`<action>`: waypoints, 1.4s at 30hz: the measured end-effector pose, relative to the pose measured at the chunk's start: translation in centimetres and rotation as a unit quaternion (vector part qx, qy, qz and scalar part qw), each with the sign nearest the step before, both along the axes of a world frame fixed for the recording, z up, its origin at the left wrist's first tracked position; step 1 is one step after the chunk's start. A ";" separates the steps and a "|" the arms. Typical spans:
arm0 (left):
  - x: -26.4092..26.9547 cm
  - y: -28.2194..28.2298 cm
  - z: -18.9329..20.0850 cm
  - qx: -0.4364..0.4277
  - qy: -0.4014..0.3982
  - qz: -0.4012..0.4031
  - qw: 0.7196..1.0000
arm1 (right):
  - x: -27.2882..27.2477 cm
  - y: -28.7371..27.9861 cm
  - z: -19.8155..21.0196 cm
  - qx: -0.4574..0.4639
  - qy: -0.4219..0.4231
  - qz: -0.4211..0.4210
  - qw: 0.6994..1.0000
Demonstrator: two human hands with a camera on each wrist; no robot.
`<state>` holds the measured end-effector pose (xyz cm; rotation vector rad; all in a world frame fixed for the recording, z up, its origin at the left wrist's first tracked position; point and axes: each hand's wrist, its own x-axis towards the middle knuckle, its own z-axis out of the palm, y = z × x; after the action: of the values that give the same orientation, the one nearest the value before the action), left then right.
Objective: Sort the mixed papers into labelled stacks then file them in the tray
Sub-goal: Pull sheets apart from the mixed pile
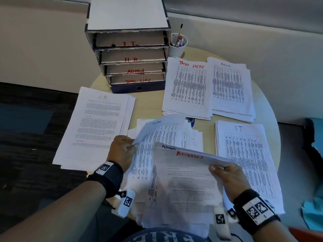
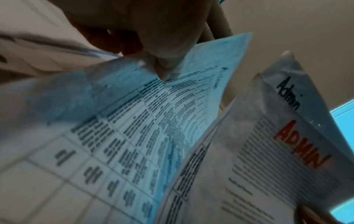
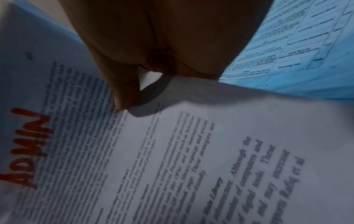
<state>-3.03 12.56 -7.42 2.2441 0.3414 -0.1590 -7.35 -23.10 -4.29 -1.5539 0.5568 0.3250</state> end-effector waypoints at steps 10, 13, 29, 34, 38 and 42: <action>-1.3 -1.6 4.5 -0.267 0.159 -0.121 0.943 | 1.1 1.7 0.8 -0.035 -0.072 0.096 0.992; -0.3 -2.2 3.8 -0.127 0.182 -0.211 0.952 | 1.3 2.1 0.4 -0.014 -0.042 0.005 0.999; 1.0 -2.9 -1.0 -0.037 0.094 0.026 0.995 | 0.7 -0.8 -0.6 -0.125 0.012 -0.019 0.992; 0.0 -1.7 0.3 -0.296 0.105 0.021 0.949 | 0.3 -1.9 -0.3 -0.046 -0.029 0.025 0.998; -1.1 -2.5 0.6 -0.316 0.203 -0.067 0.924 | 0.8 -1.2 -1.4 -0.067 -0.044 0.047 0.996; -1.0 -3.3 0.5 -0.306 0.232 -0.097 0.918 | 1.4 -0.1 -1.6 -0.042 -0.035 0.003 0.999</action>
<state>-4.03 9.21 -6.91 1.5906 0.2673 -0.8009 -5.99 -23.15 -5.94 -1.6416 0.5165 0.2544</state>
